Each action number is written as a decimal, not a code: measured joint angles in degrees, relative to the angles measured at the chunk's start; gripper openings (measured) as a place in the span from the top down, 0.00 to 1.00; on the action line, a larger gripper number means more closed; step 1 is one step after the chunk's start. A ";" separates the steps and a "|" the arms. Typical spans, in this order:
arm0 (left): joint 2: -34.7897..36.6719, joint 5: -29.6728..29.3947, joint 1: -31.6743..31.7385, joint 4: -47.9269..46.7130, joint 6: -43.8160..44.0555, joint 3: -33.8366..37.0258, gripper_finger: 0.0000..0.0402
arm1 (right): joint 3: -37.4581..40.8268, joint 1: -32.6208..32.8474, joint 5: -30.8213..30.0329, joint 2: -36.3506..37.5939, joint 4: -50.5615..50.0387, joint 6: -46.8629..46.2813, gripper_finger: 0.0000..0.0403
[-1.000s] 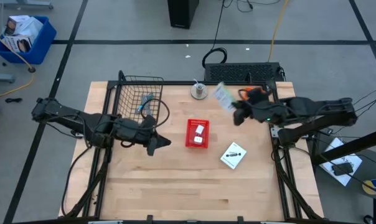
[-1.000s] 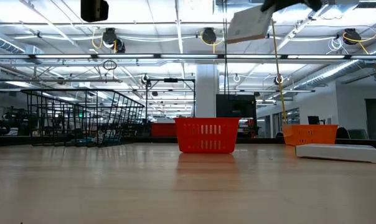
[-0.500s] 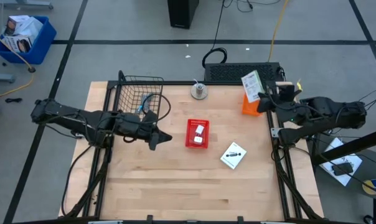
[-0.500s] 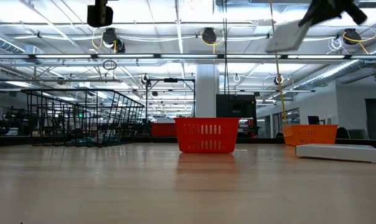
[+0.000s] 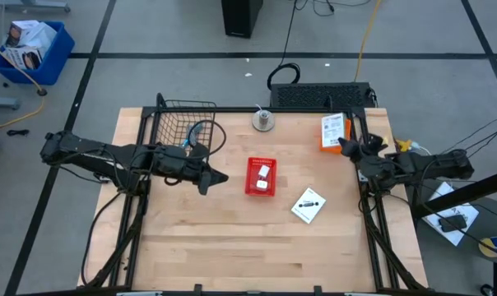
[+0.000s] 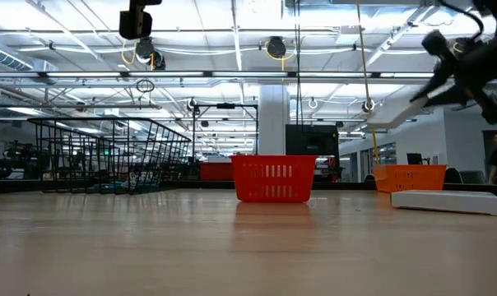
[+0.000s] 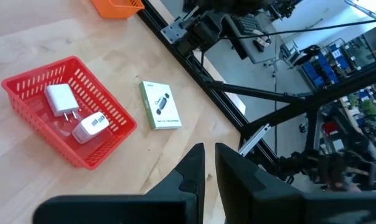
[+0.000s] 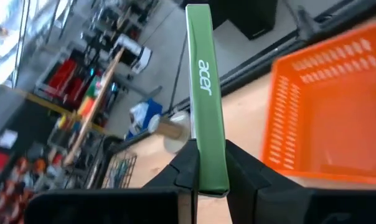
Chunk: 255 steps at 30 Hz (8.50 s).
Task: Pick and place items into bin
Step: Put the left white card reader box into the orange bin, then put the white card reader box into the orange bin
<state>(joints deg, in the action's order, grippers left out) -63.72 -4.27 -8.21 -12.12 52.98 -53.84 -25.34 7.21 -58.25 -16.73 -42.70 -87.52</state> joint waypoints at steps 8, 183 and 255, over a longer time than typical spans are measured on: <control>0.00 1.07 0.00 -0.02 0.15 0.00 0.90 | 6.40 -6.10 -1.95 3.99 -0.59 -4.91 0.91; -76.15 13.53 2.74 -3.75 -22.13 -55.34 0.99 | 1.94 16.24 52.00 -44.66 22.28 -5.90 1.00; -71.55 9.90 15.85 -18.24 -19.36 -55.36 0.97 | 1.72 15.82 49.50 -44.35 40.70 2.99 1.00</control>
<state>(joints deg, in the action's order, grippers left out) -135.27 5.63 7.64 -30.36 33.62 -109.21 -23.62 23.03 -8.75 -61.08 -2.00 -84.53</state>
